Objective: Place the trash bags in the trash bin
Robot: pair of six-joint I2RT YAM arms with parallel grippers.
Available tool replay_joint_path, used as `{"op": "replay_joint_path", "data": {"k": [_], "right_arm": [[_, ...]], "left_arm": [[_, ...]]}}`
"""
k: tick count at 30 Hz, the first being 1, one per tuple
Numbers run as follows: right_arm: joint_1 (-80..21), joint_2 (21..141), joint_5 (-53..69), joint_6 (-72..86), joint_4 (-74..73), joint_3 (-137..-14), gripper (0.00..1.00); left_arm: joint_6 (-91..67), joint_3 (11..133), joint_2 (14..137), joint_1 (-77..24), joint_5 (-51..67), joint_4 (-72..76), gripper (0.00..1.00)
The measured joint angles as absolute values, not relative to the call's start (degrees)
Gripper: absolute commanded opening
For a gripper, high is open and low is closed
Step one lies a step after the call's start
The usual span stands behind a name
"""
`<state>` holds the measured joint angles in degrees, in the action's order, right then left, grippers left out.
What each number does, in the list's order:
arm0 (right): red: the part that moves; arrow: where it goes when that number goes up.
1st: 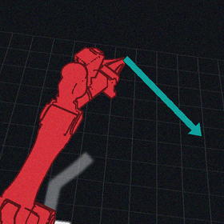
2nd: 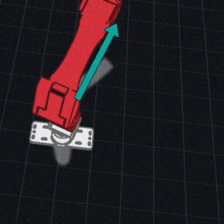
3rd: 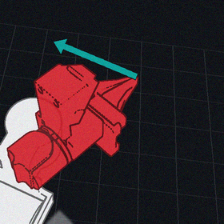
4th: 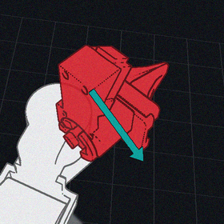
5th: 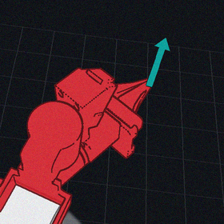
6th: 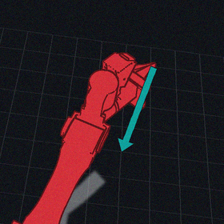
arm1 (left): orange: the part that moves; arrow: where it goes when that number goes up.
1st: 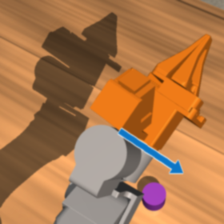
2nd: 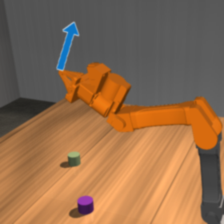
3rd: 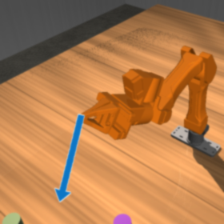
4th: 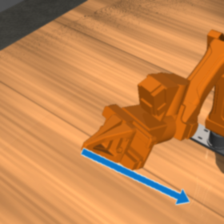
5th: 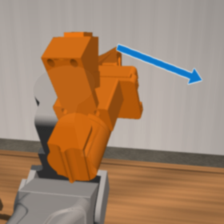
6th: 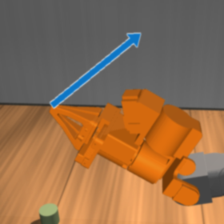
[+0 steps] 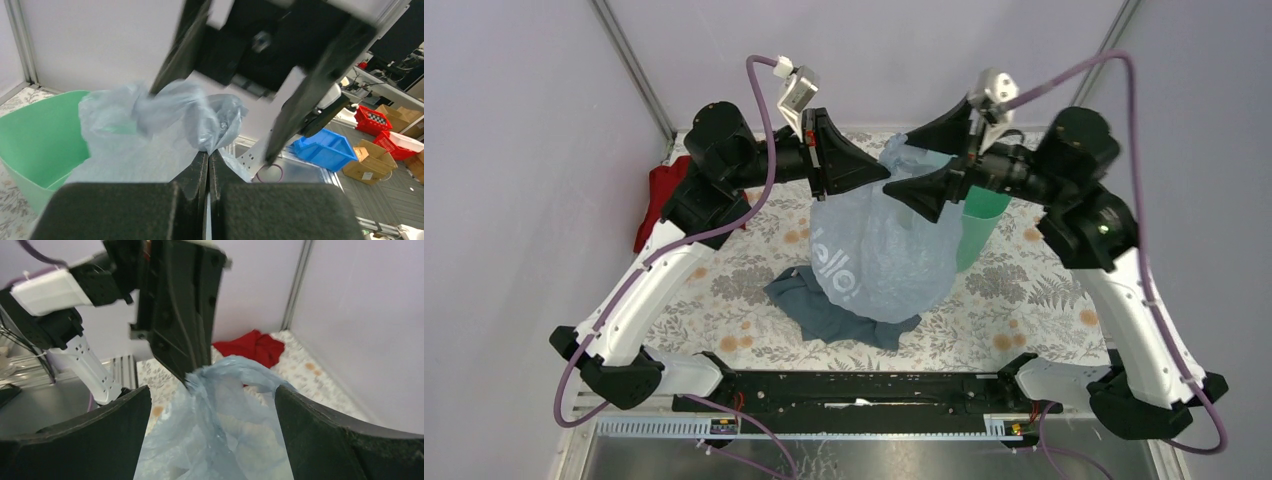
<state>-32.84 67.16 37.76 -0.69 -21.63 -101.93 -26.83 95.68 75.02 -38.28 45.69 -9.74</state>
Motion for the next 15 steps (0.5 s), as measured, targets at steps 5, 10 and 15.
{"op": "replay_joint_path", "data": {"k": [5,10,15], "right_arm": [[-32.84,68.12,40.05,4.86,-14.87,-90.61,1.0],[-32.93,66.63,36.29,9.63,-7.05,-82.21,0.92],[-33.01,64.47,33.47,13.98,1.56,-78.32,0.83]], "left_arm": [[-28.91,95.68,75.13,-38.28,45.58,-7.35,0.0],[-31.27,94.94,75.11,-38.28,42.65,-5.15,0.0],[-33.69,94.02,75.26,-38.28,40.86,-2.46,0.0]]}}
